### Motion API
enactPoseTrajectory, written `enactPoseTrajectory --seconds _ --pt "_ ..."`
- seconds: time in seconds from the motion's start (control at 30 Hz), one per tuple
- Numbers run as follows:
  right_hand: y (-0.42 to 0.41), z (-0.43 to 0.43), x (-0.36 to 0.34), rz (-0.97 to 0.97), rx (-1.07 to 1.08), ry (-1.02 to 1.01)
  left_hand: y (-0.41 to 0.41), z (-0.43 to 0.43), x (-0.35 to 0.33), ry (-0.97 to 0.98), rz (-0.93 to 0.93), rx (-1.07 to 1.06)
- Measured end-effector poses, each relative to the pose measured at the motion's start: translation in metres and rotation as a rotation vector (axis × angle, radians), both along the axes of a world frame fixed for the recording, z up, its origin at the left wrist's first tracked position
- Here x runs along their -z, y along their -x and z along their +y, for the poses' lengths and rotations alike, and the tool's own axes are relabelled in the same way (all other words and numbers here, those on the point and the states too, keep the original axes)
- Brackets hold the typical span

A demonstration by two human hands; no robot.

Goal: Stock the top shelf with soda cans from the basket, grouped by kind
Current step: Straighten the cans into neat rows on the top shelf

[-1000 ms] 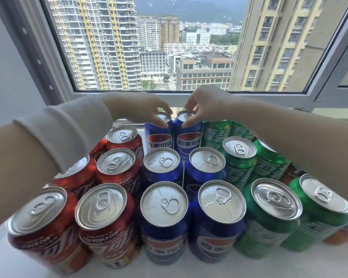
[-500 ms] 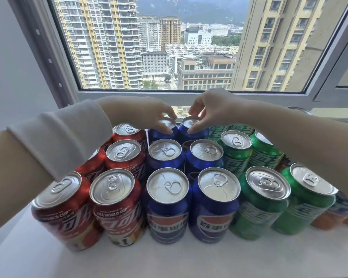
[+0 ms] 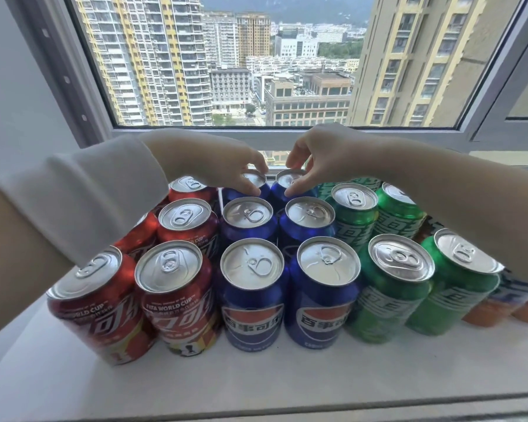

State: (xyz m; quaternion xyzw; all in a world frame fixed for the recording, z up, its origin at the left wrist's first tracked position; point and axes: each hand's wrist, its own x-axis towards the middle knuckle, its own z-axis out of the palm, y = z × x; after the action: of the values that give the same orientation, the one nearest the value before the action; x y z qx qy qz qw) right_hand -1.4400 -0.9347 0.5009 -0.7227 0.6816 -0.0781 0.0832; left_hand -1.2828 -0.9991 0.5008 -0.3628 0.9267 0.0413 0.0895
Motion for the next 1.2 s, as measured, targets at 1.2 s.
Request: enactPoseTrajectory --seconds 1.2 --pt "0.118 0.096 -0.002 -0.01 0.002 -0.025 0.104 0.089 0.001 -0.053 0.094 0.061"
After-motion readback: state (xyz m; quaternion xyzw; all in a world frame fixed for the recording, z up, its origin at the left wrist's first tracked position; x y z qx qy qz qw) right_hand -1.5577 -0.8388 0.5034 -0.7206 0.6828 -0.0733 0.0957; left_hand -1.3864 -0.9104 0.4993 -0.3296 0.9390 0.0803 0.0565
